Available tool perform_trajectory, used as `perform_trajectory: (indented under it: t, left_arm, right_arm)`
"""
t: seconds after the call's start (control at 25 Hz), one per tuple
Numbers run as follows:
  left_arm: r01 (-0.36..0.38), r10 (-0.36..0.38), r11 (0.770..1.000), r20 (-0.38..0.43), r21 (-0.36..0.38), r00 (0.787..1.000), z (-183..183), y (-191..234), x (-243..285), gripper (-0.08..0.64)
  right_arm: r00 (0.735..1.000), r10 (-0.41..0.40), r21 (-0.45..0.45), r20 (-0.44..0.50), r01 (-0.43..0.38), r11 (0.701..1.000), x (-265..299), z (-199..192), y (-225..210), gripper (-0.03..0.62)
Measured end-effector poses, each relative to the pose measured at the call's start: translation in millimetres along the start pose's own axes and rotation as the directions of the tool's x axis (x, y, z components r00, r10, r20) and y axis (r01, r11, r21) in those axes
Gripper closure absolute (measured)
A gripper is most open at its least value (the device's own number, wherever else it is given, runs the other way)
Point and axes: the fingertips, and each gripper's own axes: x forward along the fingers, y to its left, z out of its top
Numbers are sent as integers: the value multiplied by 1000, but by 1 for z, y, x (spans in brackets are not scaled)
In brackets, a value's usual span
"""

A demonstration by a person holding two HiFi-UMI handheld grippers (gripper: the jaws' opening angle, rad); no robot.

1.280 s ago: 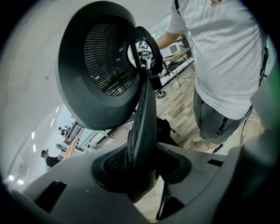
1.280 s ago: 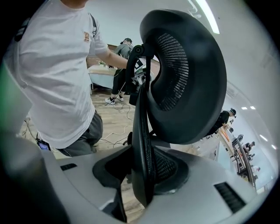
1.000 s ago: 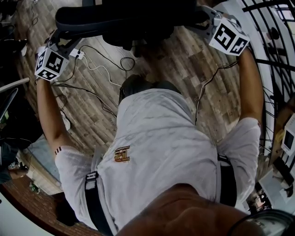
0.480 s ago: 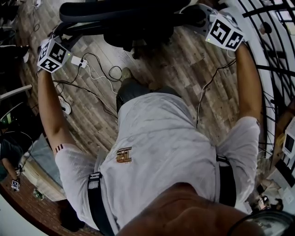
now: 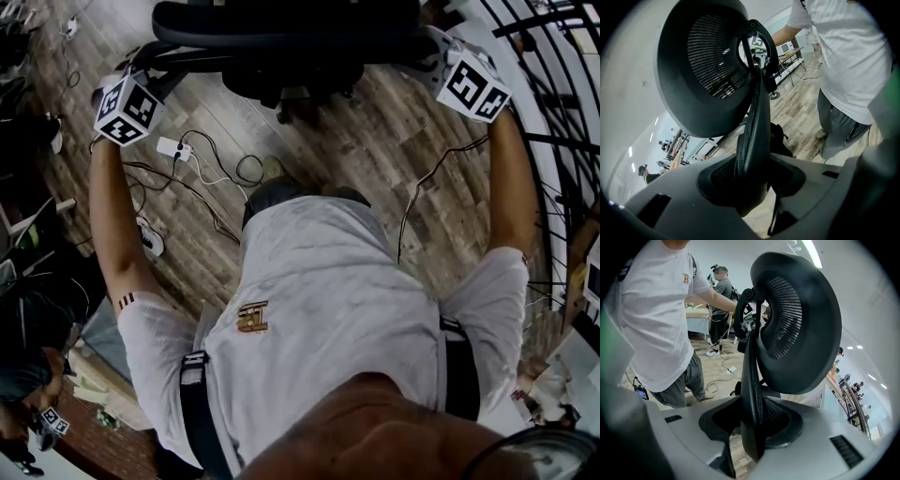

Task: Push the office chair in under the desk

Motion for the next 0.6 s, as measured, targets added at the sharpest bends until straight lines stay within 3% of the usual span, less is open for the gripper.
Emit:
perform_trajectory:
  t: [0.6]
  left_arm:
    - [48, -54, 993, 58, 107, 997, -63, 118, 58, 379]
  right_arm:
    - [996, -57, 126, -66, 64, 990, 62, 7, -90, 439]
